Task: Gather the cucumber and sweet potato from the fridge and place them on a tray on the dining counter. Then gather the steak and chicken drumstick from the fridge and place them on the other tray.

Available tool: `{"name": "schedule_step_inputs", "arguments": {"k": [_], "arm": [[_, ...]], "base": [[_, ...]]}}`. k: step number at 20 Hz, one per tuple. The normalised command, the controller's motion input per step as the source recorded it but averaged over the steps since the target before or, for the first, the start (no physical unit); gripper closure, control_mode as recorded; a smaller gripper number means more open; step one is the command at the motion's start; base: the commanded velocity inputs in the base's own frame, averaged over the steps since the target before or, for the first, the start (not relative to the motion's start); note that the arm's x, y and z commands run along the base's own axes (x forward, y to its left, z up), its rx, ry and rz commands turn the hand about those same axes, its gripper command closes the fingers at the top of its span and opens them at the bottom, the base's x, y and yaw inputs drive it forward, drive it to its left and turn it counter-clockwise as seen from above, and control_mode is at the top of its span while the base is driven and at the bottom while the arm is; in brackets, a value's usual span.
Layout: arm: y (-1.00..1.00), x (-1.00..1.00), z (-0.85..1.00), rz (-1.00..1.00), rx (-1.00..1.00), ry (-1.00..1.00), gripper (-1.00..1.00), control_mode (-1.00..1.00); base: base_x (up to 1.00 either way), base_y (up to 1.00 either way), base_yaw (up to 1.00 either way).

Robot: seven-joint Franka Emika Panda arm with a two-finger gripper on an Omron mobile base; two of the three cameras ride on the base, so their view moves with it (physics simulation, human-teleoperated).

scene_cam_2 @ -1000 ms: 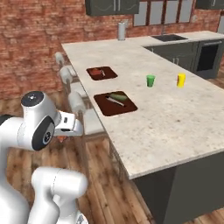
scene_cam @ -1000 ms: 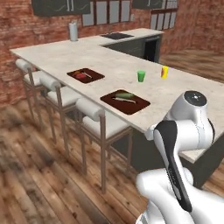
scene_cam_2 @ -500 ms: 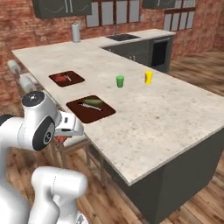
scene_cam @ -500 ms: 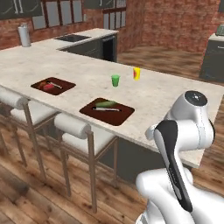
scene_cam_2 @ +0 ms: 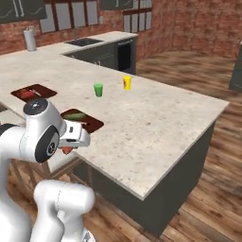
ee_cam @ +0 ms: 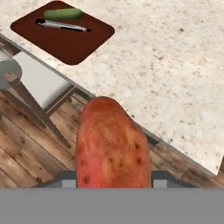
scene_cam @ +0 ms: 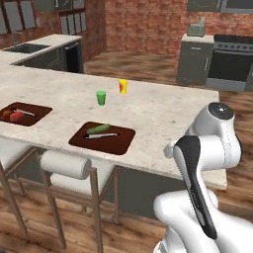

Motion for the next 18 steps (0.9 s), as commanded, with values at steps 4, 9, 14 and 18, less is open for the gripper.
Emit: {"name": "schedule_step_inputs", "arguments": {"k": [4, 9, 14, 18], "arm": [[0.00, 0.00, 0.00, 0.00, 0.00, 0.00, 1.00, 1.00], [0.00, 0.00, 0.00, 0.00, 0.00, 0.00, 1.00, 1.00], [0.00, 0.00, 0.00, 0.00, 0.00, 0.00, 1.00, 1.00], [0.00, 0.00, 0.00, 0.00, 0.00, 0.00, 1.00, 1.00]], "base": [[0.01, 0.52, -0.44], [0.04, 0.54, -0.40], [0.13, 0.59, -0.30], [0.24, 0.41, -0.23]]}}
